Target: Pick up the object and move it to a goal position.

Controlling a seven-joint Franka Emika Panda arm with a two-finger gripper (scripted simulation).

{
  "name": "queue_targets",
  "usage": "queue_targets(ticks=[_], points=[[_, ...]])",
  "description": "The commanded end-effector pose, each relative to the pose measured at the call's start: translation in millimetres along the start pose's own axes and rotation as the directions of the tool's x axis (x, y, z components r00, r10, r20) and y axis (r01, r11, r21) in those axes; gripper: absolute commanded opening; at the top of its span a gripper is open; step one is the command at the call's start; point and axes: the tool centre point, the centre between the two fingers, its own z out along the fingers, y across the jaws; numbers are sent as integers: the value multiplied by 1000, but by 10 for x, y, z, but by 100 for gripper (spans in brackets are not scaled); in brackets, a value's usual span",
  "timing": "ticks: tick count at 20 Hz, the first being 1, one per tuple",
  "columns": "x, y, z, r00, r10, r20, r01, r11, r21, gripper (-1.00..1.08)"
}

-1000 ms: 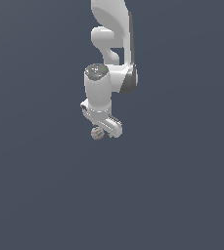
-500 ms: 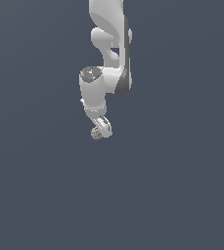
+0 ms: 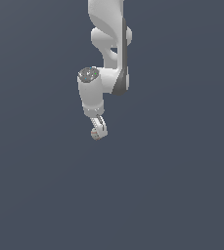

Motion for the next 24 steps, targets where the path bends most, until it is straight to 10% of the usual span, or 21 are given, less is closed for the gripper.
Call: queue_targets(ticks=[1, 20, 21, 24], points=[[2, 11, 5, 1000, 9, 0, -9, 1000, 0, 100], [-2, 16, 507, 1000, 9, 0, -9, 1000, 0, 100], [-2, 16, 507, 1000, 9, 0, -9, 1000, 0, -100], [-2, 16, 507, 1000, 9, 0, -9, 1000, 0, -100]])
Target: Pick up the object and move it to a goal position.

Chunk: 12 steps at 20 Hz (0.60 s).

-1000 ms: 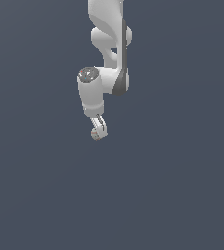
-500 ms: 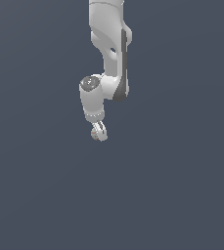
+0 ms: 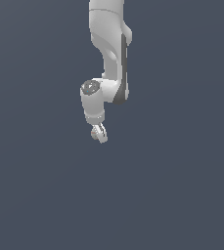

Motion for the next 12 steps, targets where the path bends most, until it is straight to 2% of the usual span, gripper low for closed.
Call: queue_targets(ticks=[1, 12], points=[[1, 9, 13, 1000, 1, 1, -1, 1000, -2, -100], [-42, -62, -33, 1000, 0, 0, 0, 1000, 0, -100]])
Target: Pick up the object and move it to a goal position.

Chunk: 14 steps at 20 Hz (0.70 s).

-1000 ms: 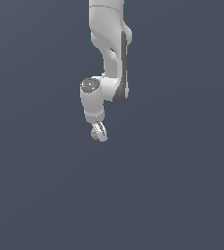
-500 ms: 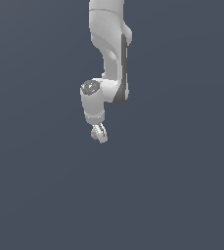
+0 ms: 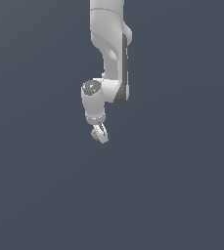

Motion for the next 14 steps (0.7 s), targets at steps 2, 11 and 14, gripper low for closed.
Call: queue_targets(ticks=[2, 11, 14], points=[[-60, -94, -53, 1000, -1, -1, 1, 1000, 2, -100], [-423, -615, -335, 1000, -1, -2, 1, 1000, 1, -100], [-589, -856, -464, 1000, 0, -2, 0, 1000, 0, -100]])
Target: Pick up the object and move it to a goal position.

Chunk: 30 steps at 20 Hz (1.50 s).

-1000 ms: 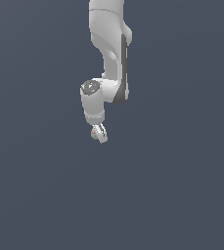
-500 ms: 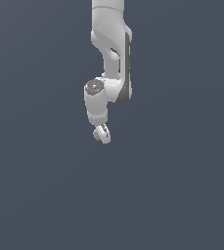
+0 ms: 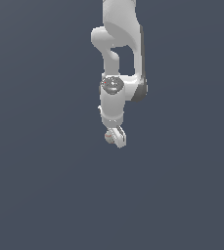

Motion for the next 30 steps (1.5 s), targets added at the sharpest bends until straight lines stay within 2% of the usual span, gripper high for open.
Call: queue_targets(ticks=[1, 9, 17, 23, 30], points=[[-143, -211, -122, 1000, 0, -1, 0, 1000, 2, -100], [-596, -891, -479, 1000, 1, -1, -1, 1000, 1, -100], [-942, -1432, -755, 1000, 0, 0, 0, 1000, 1, -100], [-1130, -1743, -909, 1000, 0, 0, 0, 1000, 1, -100], [-1250, -1955, -1009, 1000, 0, 1, 0, 1000, 1, -100]])
